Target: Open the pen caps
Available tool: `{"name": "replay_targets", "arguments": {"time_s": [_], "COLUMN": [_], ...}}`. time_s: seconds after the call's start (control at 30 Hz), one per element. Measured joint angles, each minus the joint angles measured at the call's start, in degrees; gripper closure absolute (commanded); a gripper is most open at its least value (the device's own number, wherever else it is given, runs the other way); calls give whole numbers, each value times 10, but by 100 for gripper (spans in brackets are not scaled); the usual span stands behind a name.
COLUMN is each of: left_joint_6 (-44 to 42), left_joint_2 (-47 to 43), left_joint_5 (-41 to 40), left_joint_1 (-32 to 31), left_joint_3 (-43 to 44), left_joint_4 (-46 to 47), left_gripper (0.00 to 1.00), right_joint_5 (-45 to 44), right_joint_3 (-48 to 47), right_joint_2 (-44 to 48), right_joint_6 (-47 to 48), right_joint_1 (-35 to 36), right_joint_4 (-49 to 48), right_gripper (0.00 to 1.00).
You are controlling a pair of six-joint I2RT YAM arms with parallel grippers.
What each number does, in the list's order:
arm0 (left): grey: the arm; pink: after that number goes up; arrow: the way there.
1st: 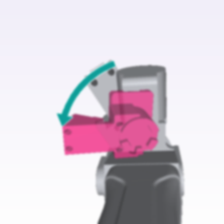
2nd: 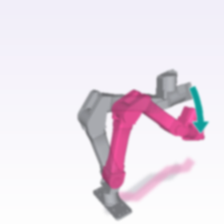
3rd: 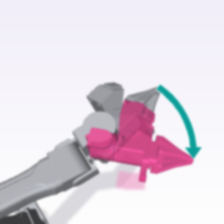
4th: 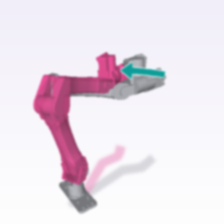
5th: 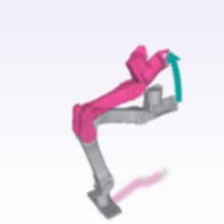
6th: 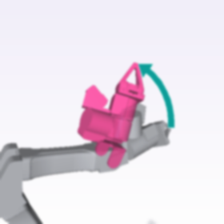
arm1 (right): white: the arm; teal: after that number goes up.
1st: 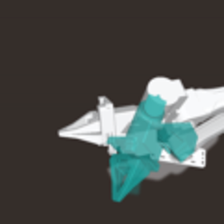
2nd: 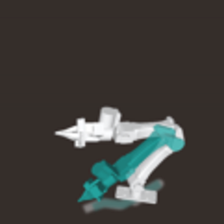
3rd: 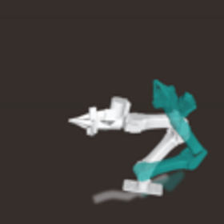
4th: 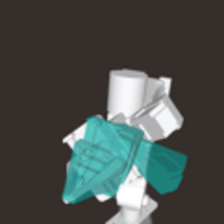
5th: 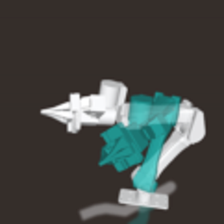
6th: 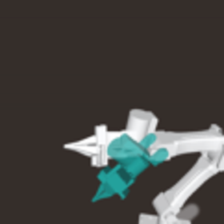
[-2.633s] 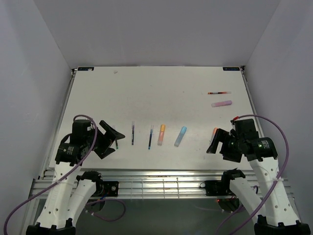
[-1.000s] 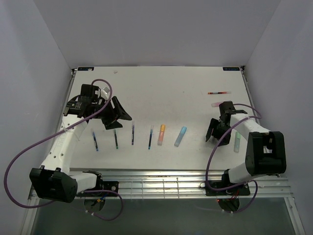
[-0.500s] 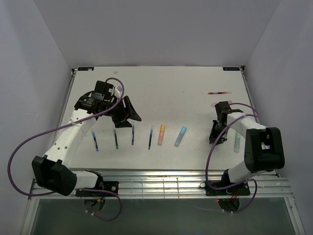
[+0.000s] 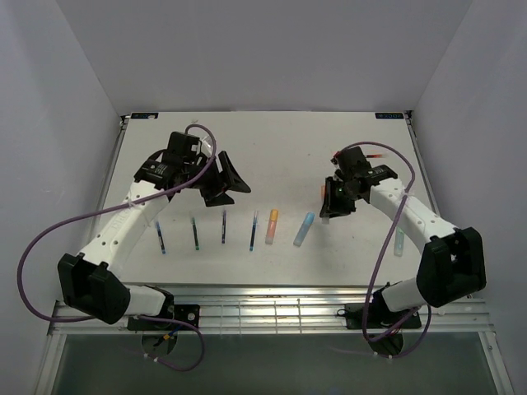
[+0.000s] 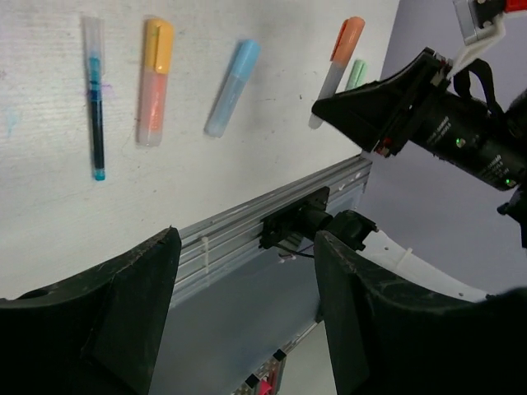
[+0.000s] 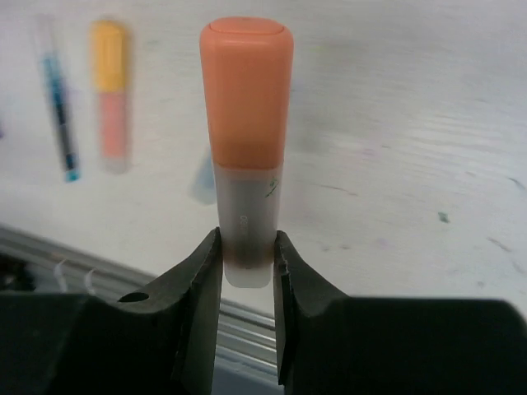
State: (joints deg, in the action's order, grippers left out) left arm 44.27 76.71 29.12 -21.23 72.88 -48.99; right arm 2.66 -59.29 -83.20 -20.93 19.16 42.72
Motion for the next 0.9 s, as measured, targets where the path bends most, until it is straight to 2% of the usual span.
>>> {"name": "replay_targets", "arguments": {"time_s": [0.13,0.37,0.9], "left_joint_6": [15,35,66], "left_joint_2": [16,65,67], "left_joint_5": [14,16,15], "left_joint_1": [-14,-33,-62], "left_joint_3": [0,0,-13], "left_joint_4": [46,80,121], "left_gripper": [23,23,32], "right_joint_5": [99,213,248], "right_joint_3": [-64,-74,-116], "right_joint_2": [32,49,-1], "right_joint_6": [-12,-70,-122], "right_joint_1": [88,199,237], "right_joint_4": [-9,-37,-67], "right_gripper": [92,92,92]}}
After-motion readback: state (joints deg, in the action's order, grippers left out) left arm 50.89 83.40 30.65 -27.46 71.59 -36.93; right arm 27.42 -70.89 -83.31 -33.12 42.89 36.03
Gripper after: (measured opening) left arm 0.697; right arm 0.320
